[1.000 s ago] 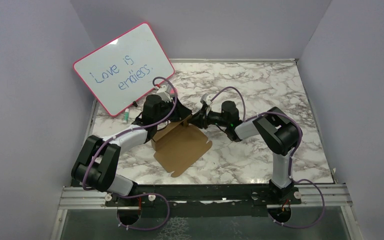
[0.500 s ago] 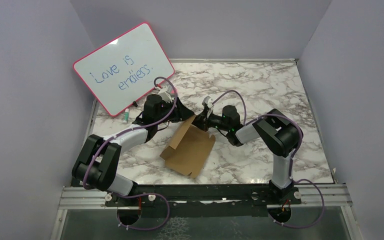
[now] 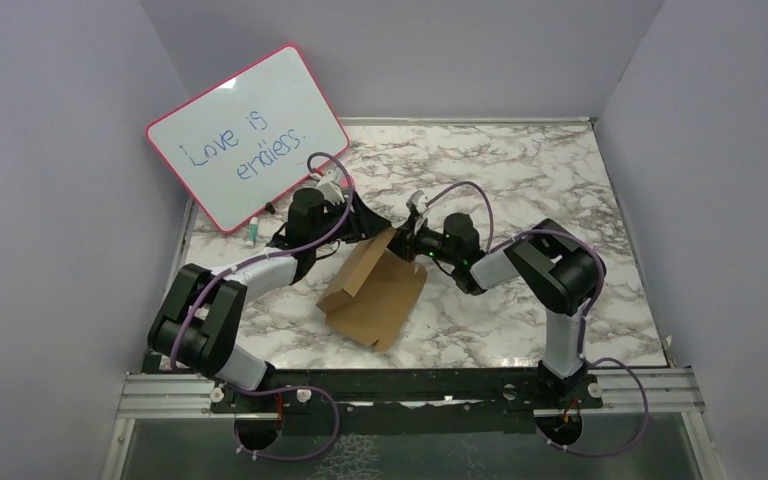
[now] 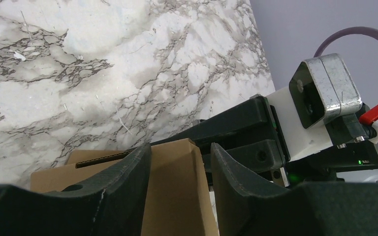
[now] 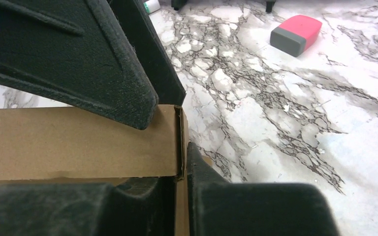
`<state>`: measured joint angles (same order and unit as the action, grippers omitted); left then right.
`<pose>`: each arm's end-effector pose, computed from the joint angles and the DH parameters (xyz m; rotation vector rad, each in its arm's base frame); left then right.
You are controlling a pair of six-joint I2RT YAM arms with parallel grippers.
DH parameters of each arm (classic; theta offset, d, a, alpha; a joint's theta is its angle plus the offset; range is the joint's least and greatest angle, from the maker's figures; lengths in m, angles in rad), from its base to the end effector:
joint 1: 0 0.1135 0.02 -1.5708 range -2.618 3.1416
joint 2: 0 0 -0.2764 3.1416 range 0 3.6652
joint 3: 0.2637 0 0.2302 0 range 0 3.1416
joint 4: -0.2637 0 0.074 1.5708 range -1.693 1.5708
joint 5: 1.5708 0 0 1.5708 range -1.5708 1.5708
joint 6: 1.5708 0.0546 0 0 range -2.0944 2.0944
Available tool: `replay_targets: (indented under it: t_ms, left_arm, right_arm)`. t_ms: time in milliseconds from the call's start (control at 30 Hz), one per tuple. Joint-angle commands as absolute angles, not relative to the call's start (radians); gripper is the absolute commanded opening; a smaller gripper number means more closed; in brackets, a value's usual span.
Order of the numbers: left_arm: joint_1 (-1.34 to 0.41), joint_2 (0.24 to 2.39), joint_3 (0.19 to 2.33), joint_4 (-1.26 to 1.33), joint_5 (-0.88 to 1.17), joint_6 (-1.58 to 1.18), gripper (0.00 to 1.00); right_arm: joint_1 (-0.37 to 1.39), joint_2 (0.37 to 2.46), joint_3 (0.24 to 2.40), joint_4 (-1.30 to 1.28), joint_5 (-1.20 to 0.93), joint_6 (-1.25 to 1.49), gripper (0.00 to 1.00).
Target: Fold the paper box
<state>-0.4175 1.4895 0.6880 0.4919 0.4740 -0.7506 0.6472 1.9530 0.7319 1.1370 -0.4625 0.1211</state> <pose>0.2751 -0.1493 0.2337 0.0163 2.0418 -1.2147 0.2869 0.2474 0.1714 -0.7964 1.5441 0.9557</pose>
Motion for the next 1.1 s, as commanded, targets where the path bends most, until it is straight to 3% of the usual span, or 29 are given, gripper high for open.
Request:
replay_targets:
  t_ms: [0,200,567,767,1067]
  left_arm:
    - [-0.439,1.501,0.661,0.491,0.622,-0.804,0.48]
    - [-0.421,1.483,0.657,0.491,0.613,-0.792,0.49]
    - [-0.39,1.458,0.739,0.295,0.477,-0.634,0.58]
    - [-0.39,1.503,0.747,0.296,0.534,-0.65,0.58]
    - [-0.38,1.496,0.788,0.178,0.408,-0.588,0.58]
  right_arm:
    - [0.654,1.89,0.728,1.237,-0.317,0.143,0.09]
    - [0.653,1.815,0.721,1.092,-0.235,0.116,0.01]
    - [0.655,1.783,0.856,0.592,-0.16,0.009,0.01]
    - [0.657,1.816,0.882,0.575,-0.094,0.017,0.05]
    - [0.68,1.845,0.996,0.403,-0.006,0.018,0.08]
